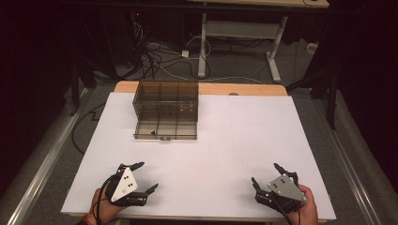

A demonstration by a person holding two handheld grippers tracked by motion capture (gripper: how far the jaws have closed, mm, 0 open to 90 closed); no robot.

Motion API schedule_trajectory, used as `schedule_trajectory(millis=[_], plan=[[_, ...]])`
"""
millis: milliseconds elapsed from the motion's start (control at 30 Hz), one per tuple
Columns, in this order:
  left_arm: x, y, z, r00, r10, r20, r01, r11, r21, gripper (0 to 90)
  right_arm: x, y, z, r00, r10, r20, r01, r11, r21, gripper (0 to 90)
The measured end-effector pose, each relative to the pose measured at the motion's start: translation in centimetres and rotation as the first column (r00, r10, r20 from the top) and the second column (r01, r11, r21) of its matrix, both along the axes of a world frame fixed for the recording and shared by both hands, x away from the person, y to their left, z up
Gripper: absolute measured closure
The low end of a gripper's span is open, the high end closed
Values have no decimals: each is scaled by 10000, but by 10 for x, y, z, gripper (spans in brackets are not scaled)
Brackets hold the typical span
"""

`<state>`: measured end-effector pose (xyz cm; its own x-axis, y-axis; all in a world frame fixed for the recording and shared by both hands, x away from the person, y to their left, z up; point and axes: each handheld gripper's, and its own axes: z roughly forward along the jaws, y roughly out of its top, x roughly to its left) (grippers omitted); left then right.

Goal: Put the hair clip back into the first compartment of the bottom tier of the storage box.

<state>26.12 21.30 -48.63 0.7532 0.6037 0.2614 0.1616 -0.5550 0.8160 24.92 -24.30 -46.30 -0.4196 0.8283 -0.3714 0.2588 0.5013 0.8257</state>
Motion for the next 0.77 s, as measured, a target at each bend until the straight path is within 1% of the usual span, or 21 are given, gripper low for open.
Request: schedule_trajectory(millis=[233, 300, 400, 467, 633, 767], plan=[[5, -2, 0, 10000, -53, -47, 53, 10000, -47, 159, -1, -2, 0, 10000, -74, -20, 74, 10000, 49, 177], [6, -3, -1, 10000, -85, -46, 85, 10000, 40, 159, -1, -4, 0, 9999, -115, -14, 115, 9999, 1, 177], [7, -3, -1, 9999, -157, -65, 157, 9999, 54, 159, -1, -6, 1, 9997, -228, 9, 228, 9997, 116, 177], [7, -4, -1, 9998, -191, -84, 191, 9998, 26, 159, -1, -5, 0, 9997, -225, 34, 225, 9997, 31, 177], [8, -4, -2, 9997, -239, -107, 240, 9996, 126, 159, -1, -5, 0, 9998, -217, 10, 217, 9998, -8, 177], [8, -5, 0, 9999, -155, -47, 156, 9998, 124, 159, -1, -6, -2, 9997, -240, -85, 240, 9997, 84, 177]])
